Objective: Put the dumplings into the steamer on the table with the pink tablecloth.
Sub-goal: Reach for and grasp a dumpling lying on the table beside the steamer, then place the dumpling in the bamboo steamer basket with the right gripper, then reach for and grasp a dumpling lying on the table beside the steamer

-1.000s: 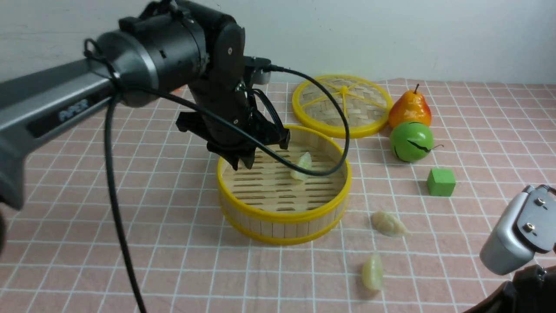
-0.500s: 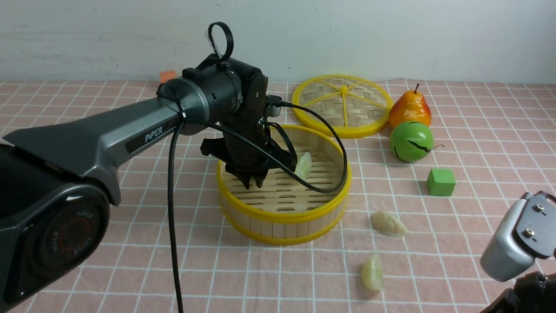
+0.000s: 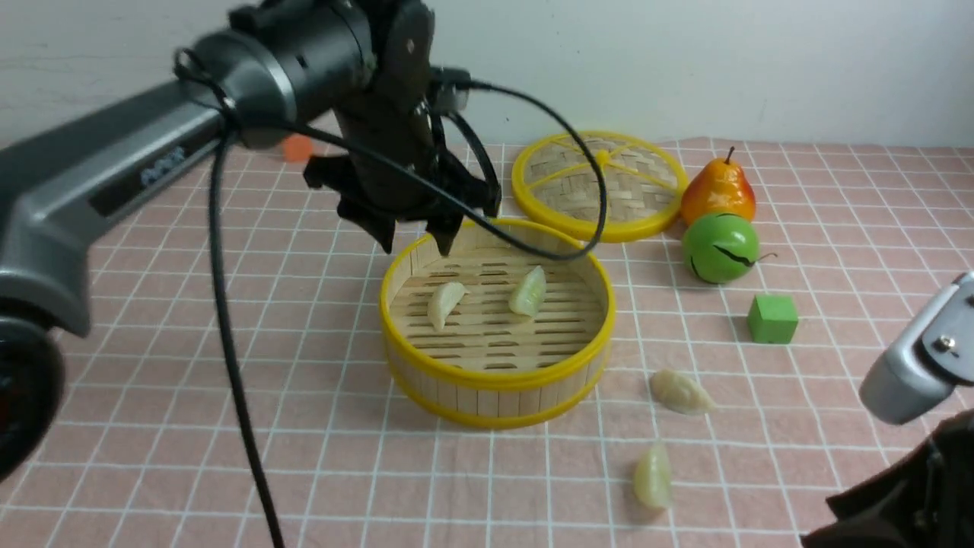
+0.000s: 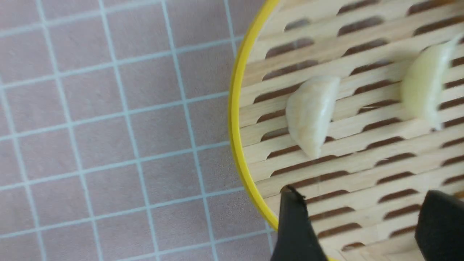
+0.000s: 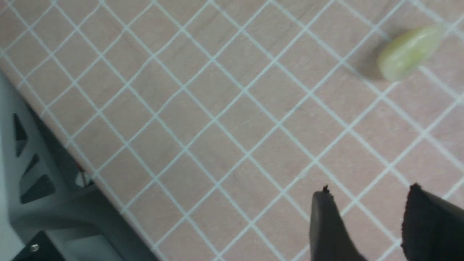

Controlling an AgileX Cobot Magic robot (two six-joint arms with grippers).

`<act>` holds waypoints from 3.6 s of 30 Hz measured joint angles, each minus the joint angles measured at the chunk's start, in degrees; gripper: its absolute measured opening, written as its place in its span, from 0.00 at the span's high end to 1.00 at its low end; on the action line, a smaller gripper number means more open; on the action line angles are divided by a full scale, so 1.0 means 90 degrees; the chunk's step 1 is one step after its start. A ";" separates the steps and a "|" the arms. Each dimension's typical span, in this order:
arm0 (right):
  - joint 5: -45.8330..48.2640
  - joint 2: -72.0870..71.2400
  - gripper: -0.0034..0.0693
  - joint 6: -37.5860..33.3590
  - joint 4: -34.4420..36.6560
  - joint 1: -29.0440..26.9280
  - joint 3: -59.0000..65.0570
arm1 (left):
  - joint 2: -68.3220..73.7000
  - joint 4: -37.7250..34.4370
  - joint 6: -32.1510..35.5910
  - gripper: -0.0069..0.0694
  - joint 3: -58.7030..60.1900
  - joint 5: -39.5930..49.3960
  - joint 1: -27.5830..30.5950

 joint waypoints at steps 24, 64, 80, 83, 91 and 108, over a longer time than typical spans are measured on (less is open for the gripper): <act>0.0258 0.3751 0.31 0.1738 -0.1338 0.0865 -0.2021 | -0.6857 0.0050 0.0258 0.93 0.4712 0.0072 0.0000; -0.0364 0.5366 0.60 0.3873 -0.3113 0.1158 -0.3524 | -0.8333 -0.0513 0.0258 0.93 0.7100 -0.0048 0.0000; -0.0549 0.7346 0.60 0.3269 -0.2751 0.1664 -0.6407 | -0.8333 -0.0626 0.0258 0.93 0.7100 -0.0072 0.0000; -0.0835 0.7797 0.57 0.3269 -0.2795 0.1664 -0.6496 | -0.8333 -0.0694 0.0258 0.93 0.7100 -0.0072 0.0000; -0.0994 0.8107 0.39 0.3262 -0.2797 0.1664 -0.6659 | -0.8333 -0.0694 0.0258 0.93 0.7100 -0.0052 0.0000; 0.1623 0.6114 0.27 0.2573 -0.2964 0.1448 -0.7330 | -0.8333 -0.0694 0.0282 0.93 0.7100 -0.0052 0.0000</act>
